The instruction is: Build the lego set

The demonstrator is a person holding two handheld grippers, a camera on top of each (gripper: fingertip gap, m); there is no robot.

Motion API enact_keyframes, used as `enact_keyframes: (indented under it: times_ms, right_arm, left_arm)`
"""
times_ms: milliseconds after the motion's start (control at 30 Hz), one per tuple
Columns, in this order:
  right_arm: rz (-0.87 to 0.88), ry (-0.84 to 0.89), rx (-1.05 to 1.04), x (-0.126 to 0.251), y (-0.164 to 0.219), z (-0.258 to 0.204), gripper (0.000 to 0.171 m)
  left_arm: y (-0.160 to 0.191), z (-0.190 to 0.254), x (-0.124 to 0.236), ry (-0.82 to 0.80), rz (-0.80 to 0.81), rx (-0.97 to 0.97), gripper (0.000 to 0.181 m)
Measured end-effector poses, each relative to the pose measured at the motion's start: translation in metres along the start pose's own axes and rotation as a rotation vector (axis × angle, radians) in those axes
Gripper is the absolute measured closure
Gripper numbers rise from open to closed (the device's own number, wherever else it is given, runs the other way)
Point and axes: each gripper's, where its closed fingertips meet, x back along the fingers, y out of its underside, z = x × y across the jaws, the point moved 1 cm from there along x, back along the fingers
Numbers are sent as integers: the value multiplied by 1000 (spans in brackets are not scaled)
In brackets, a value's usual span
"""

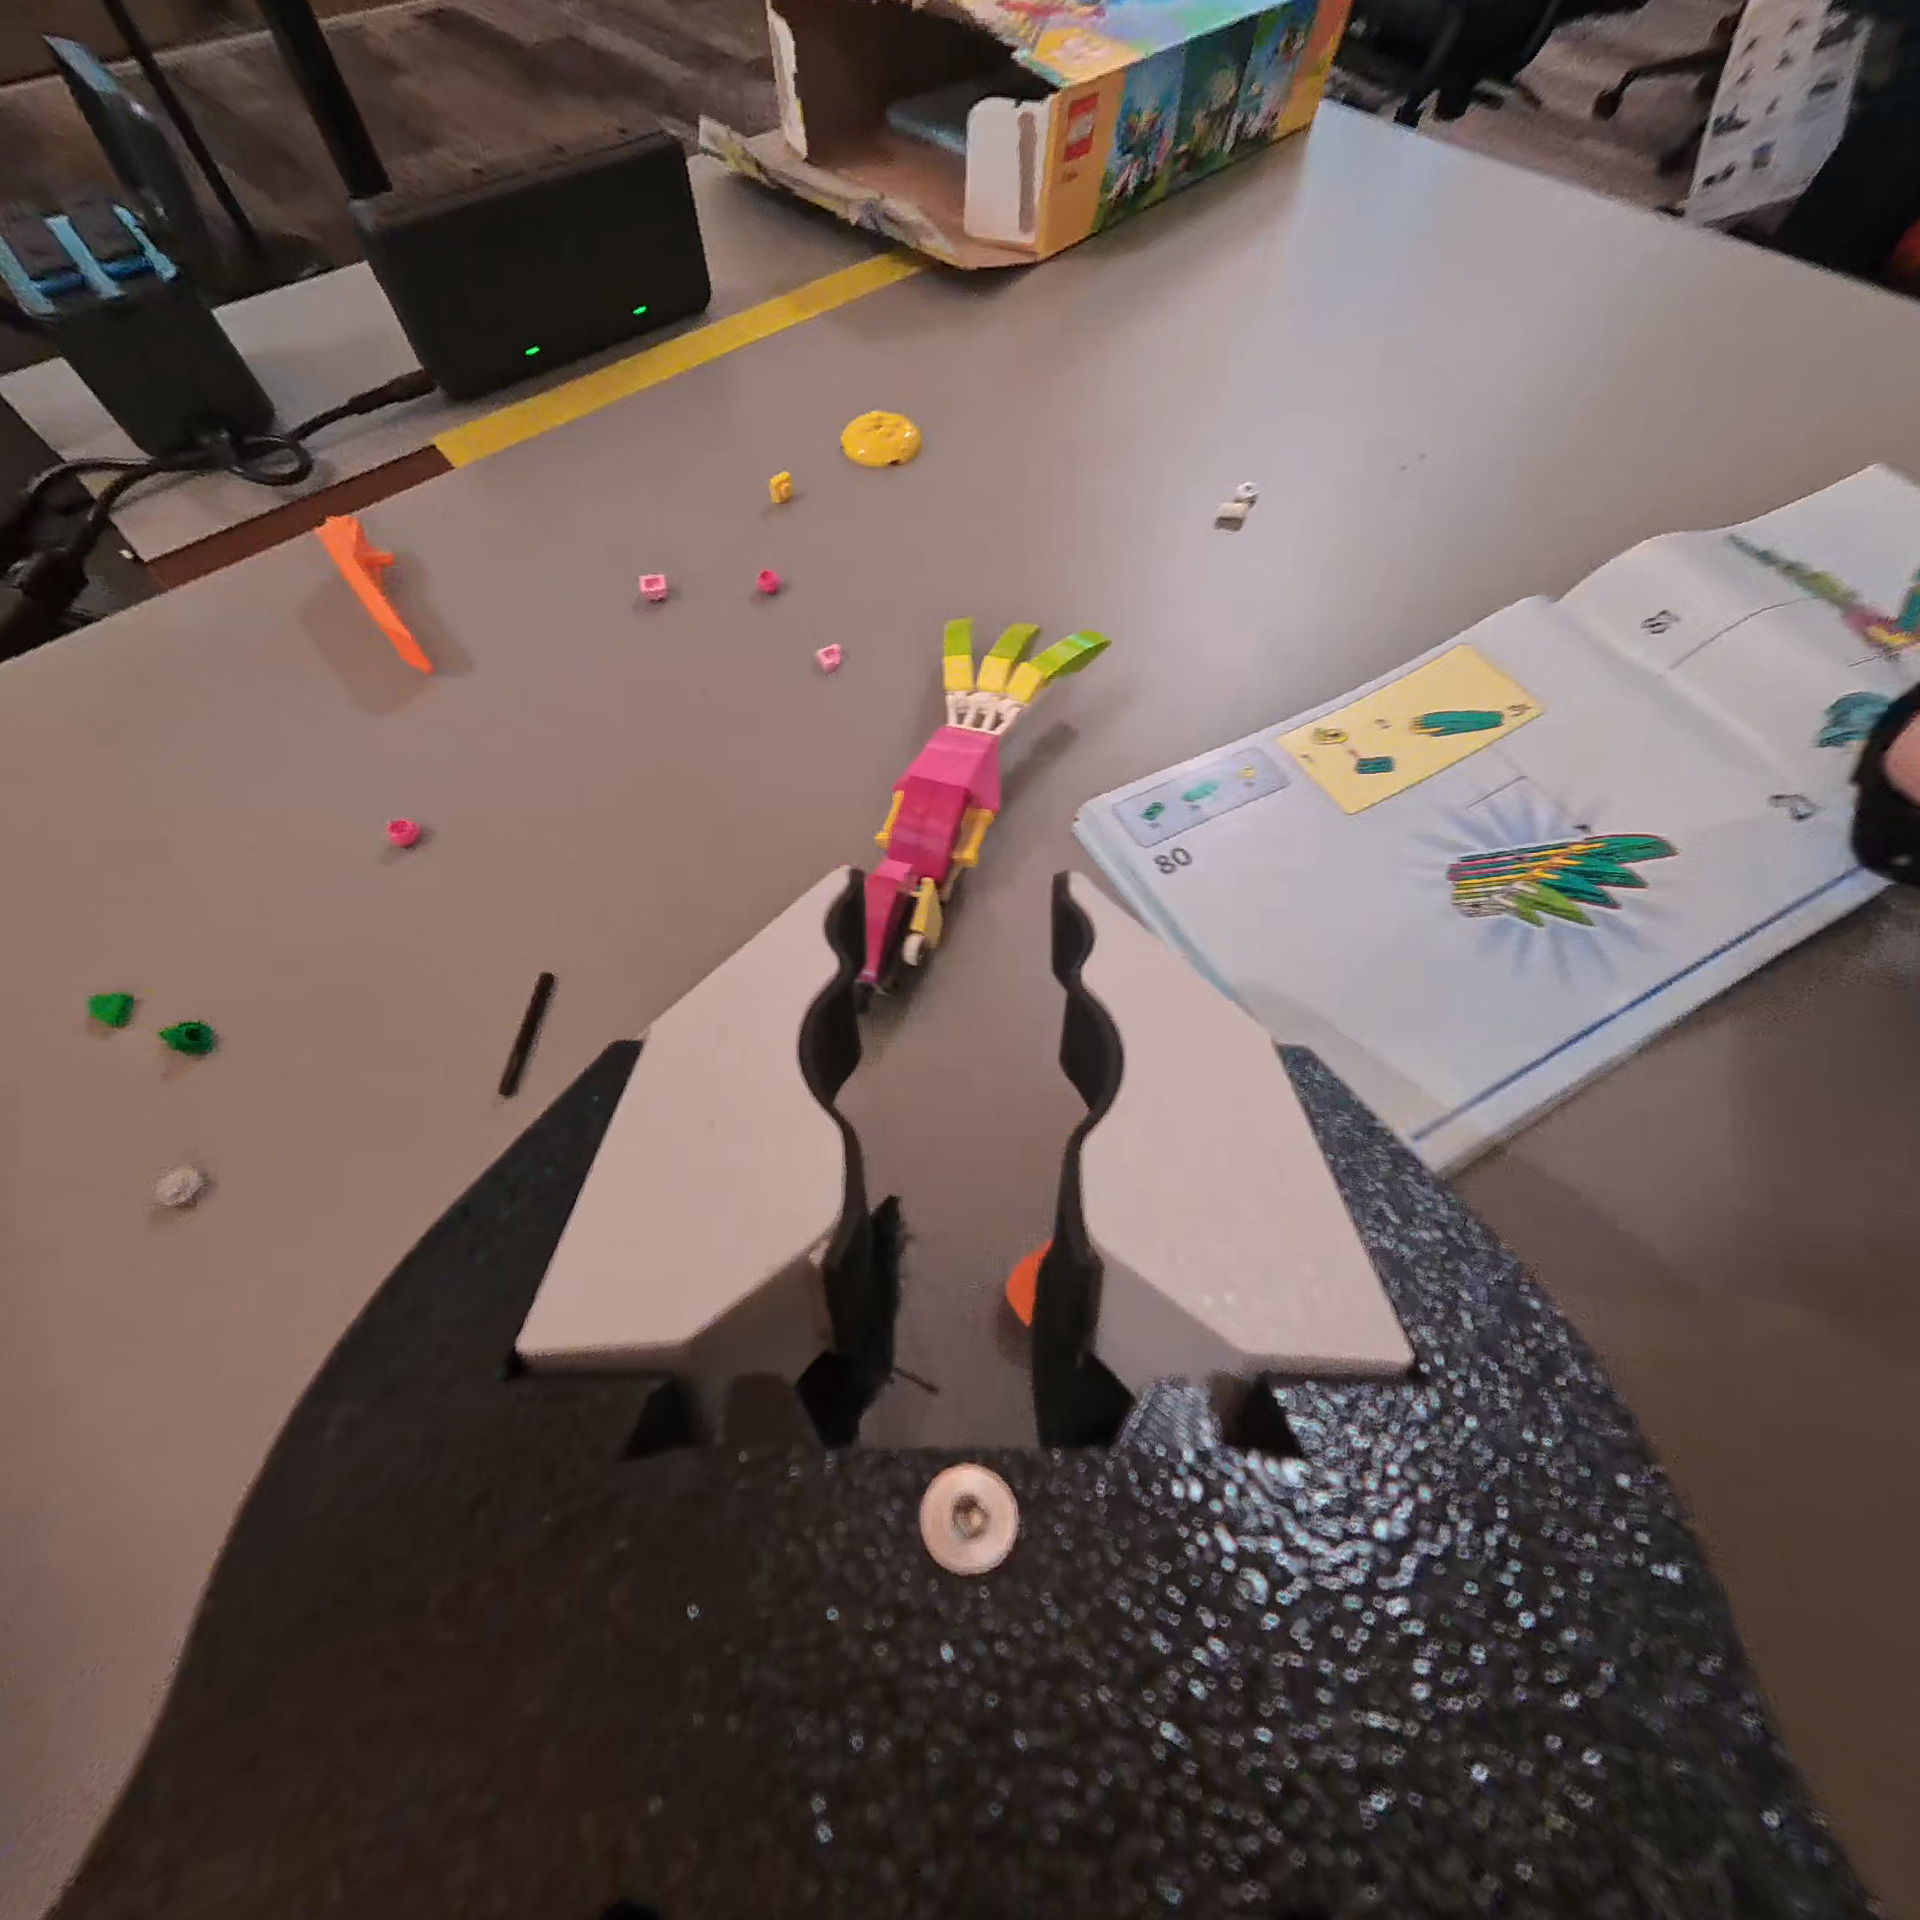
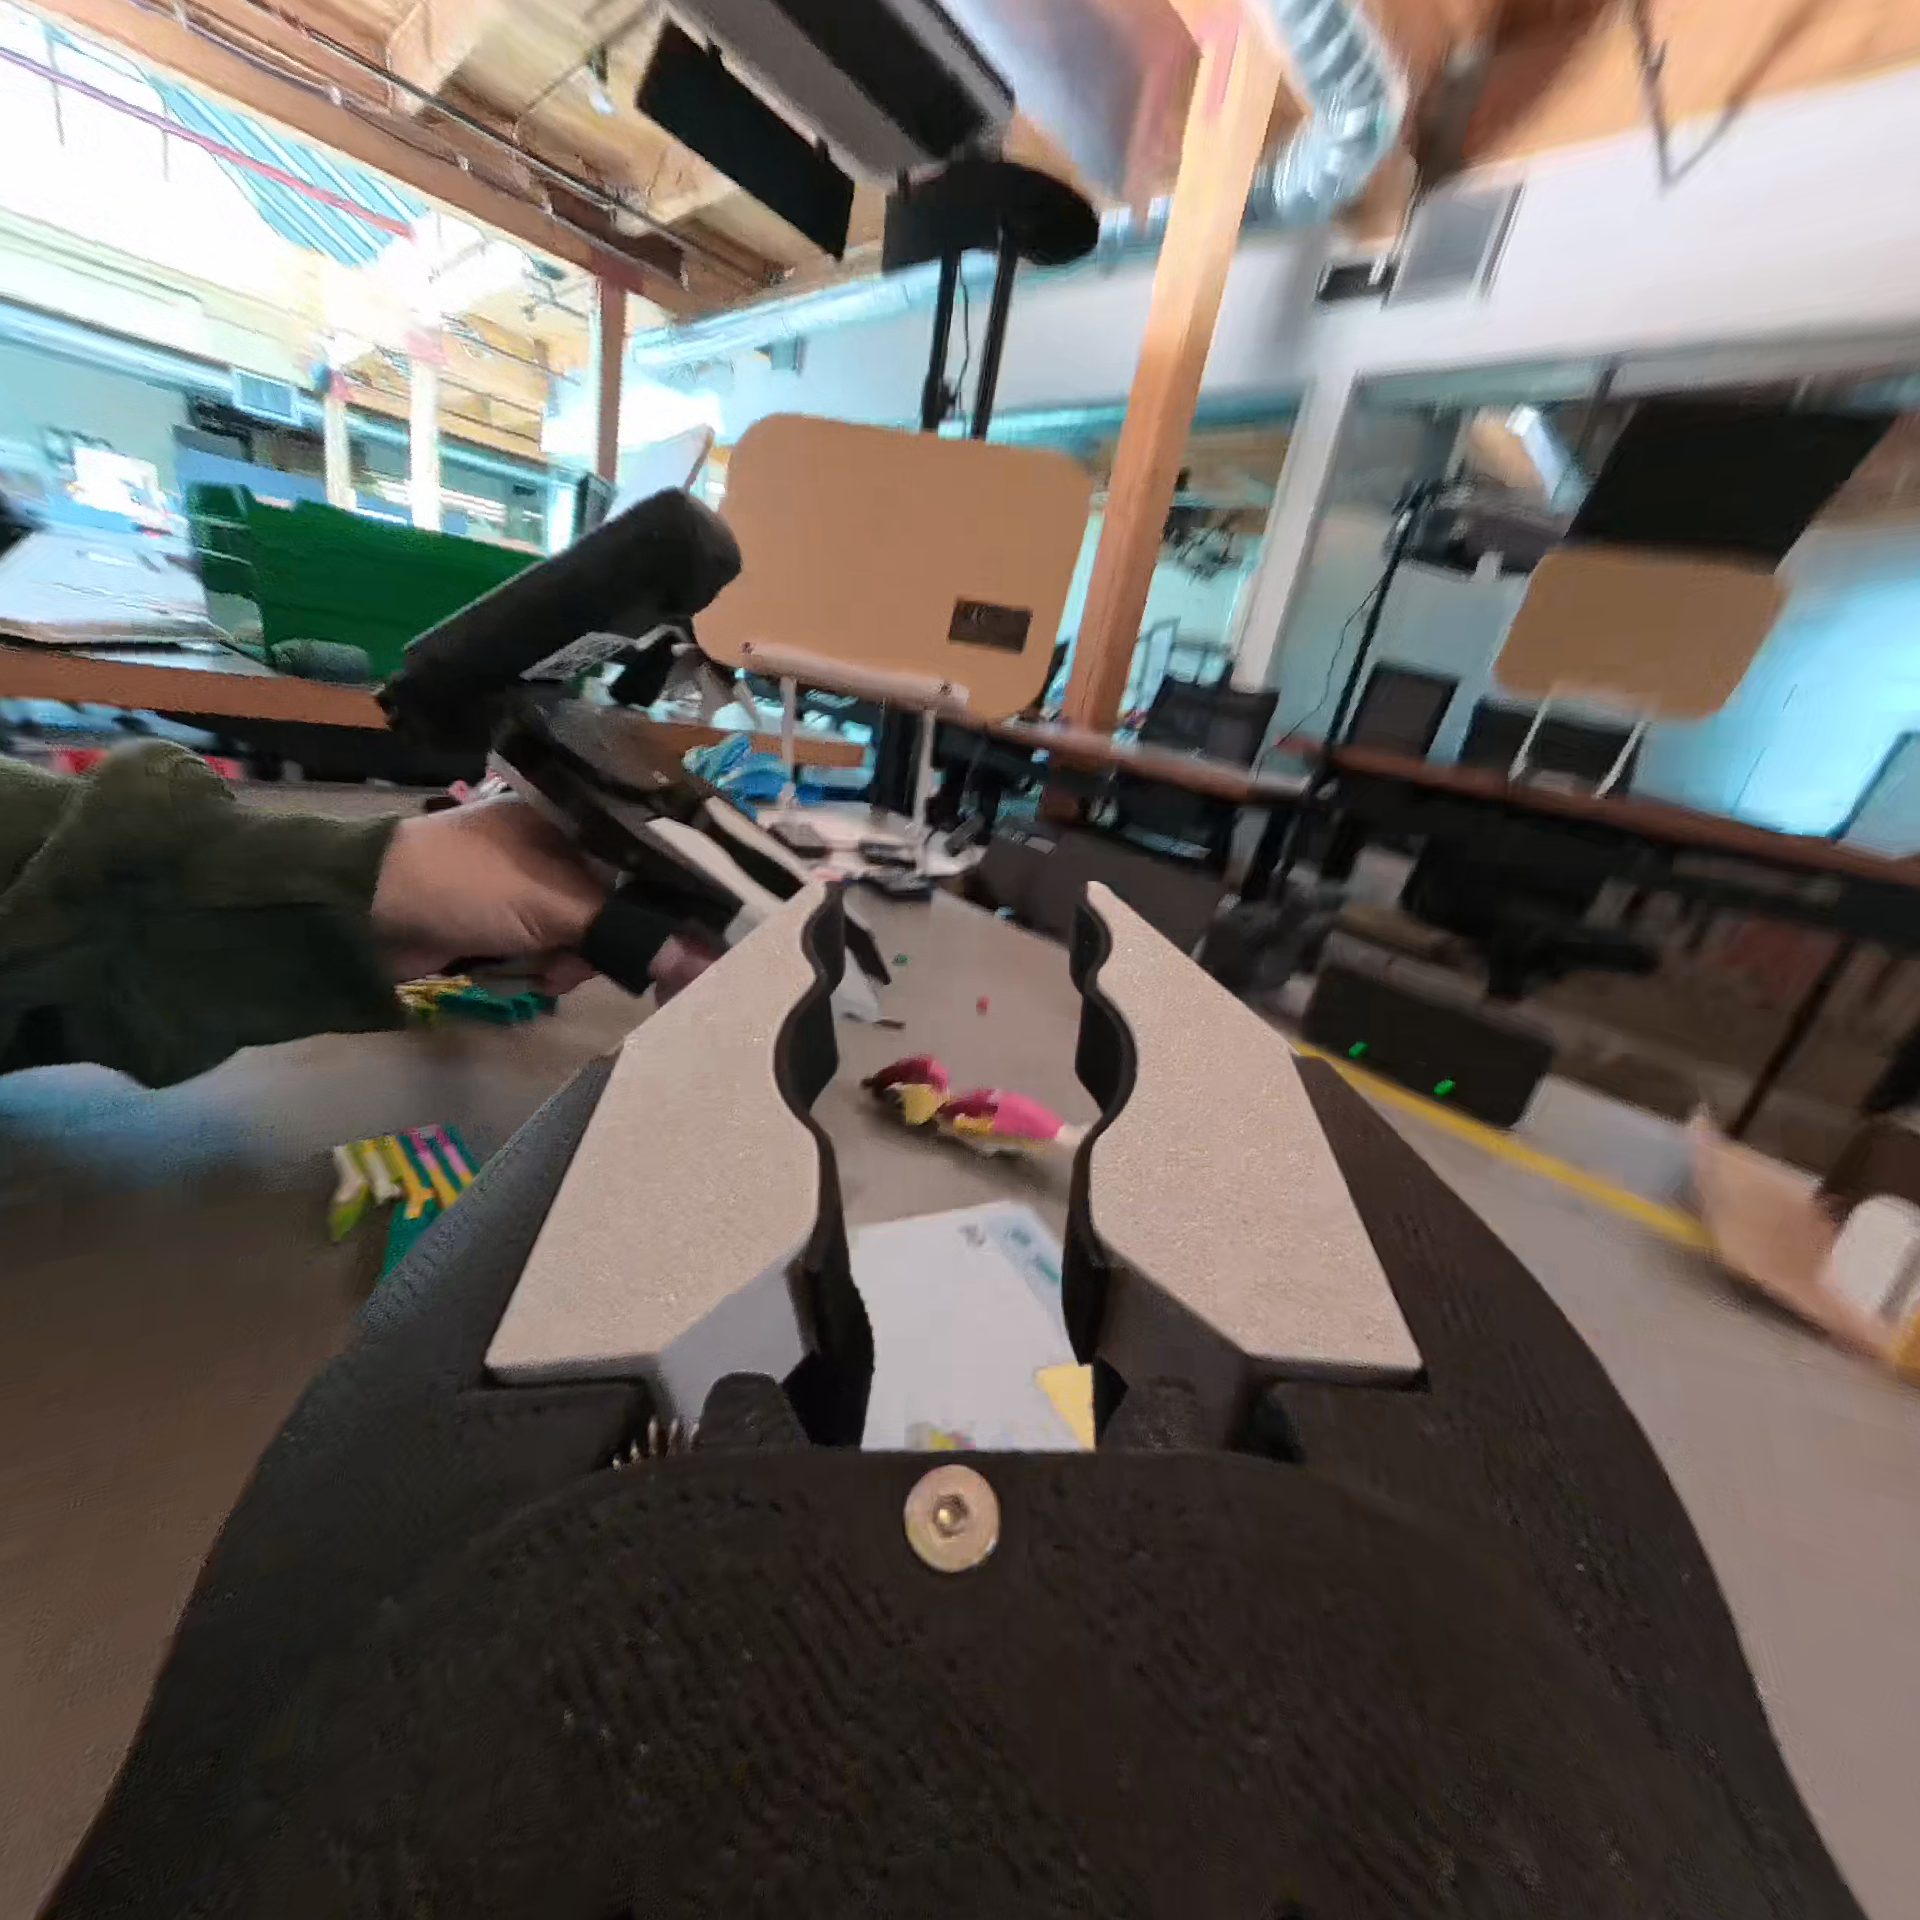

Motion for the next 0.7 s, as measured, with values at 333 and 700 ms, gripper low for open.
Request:
enact_keyframes:
  times_ms: [333,700]
  right_arm:
    - [-60,-26,-137,-3,14,0,133]
    - [-63,-84,-238,-5,16,-7,136]
  left_arm:
    - [14,-13,-26,78,-101,-2,142]
    - [37,-9,-47,98,-212,55,161]
